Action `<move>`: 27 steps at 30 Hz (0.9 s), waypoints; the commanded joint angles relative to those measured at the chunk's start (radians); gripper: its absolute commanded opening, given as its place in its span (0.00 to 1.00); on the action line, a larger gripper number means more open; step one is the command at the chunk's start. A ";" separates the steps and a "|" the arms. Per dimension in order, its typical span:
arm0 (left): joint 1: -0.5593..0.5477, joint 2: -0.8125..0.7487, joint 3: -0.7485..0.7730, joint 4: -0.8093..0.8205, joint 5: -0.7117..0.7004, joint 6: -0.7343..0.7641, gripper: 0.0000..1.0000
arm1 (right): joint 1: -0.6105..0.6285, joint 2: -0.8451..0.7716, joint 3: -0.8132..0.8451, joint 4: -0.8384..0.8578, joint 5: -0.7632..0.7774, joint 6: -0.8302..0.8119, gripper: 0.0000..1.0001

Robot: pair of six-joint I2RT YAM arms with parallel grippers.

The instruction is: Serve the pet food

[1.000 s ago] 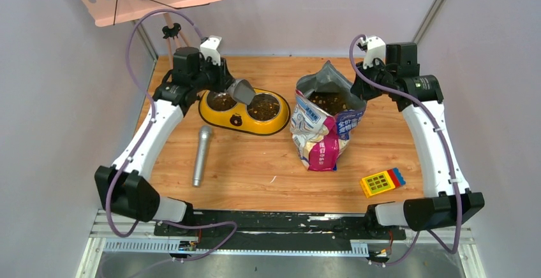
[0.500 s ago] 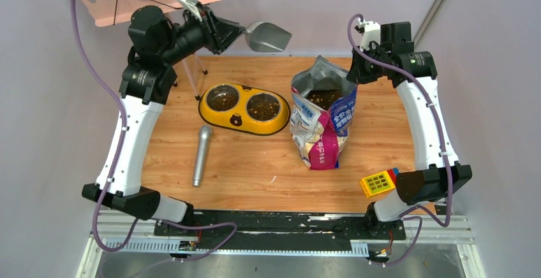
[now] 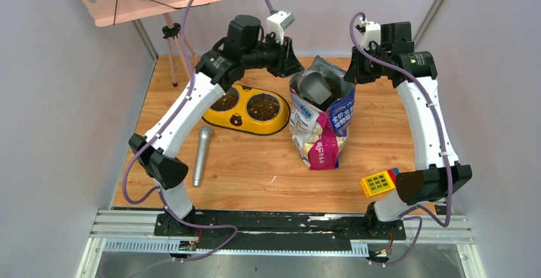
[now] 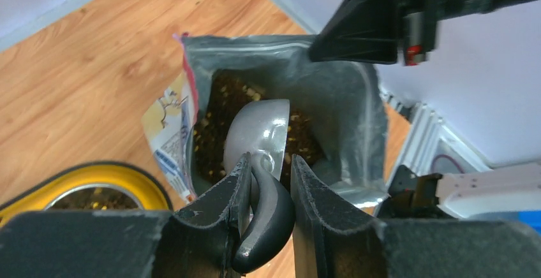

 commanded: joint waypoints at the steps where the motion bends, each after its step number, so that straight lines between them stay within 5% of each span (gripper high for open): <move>1: -0.053 0.027 0.115 -0.039 -0.264 0.026 0.00 | 0.016 -0.078 0.055 0.172 -0.066 0.037 0.00; 13: -0.195 0.193 0.155 -0.118 -0.616 0.076 0.00 | 0.034 -0.084 0.047 0.180 -0.059 0.045 0.00; 20: -0.230 0.272 0.105 -0.105 -0.631 0.069 0.00 | 0.034 -0.088 0.037 0.183 -0.060 0.048 0.00; 27: -0.250 0.297 0.028 -0.103 -0.498 -0.007 0.00 | 0.034 -0.095 0.017 0.183 -0.061 0.047 0.00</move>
